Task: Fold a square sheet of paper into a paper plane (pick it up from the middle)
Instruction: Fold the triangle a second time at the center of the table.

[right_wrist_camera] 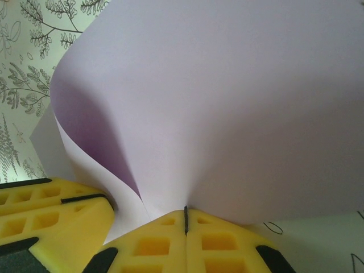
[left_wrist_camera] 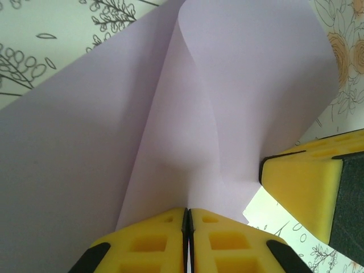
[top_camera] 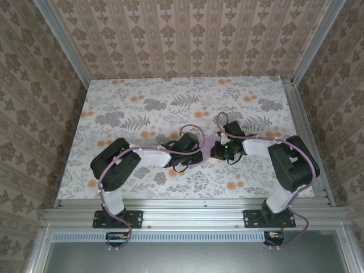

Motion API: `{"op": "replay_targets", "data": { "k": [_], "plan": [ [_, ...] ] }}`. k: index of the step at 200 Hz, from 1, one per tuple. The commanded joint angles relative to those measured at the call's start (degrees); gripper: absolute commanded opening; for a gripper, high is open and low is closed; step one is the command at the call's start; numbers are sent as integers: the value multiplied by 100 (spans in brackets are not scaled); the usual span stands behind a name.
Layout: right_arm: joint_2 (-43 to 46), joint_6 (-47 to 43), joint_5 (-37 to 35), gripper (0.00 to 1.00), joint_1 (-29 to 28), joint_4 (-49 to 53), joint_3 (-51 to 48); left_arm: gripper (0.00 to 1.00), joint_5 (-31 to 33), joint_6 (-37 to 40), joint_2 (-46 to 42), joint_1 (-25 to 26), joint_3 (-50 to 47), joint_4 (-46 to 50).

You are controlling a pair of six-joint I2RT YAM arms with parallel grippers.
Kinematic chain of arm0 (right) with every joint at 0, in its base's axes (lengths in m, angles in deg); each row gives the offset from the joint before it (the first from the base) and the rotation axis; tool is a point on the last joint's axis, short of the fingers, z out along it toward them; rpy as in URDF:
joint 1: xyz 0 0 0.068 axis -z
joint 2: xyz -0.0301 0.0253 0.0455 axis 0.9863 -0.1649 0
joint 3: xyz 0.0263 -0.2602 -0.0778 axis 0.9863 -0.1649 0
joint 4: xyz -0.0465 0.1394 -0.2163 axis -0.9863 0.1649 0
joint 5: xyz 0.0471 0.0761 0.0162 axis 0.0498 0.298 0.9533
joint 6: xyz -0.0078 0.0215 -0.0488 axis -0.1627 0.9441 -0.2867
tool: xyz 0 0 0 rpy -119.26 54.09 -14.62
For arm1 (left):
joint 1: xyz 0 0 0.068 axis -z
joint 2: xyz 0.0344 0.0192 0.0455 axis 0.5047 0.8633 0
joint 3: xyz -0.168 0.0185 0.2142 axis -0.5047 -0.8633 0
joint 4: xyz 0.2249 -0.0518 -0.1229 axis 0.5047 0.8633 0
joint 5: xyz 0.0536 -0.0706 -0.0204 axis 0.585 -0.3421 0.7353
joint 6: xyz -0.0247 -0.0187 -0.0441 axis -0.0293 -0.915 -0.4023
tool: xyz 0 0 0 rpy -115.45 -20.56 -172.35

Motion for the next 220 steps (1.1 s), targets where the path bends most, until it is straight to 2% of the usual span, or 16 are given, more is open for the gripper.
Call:
{"op": "replay_targets", "data": {
  "k": [1,72,160,220],
  "plan": [
    [-271,-163,-397,6,-56,534,-60,12,283,-106,-11,-39,71,126],
    [-235,-162,-381,6,-74,539,-32,12,141,-80,118,-16,93,116],
    [-43,-127,-298,6,-95,524,-61,13,264,34,372,57,231,374],
    [603,-67,-396,13,-92,651,-13,12,294,217,424,92,85,531]
  ]
}}
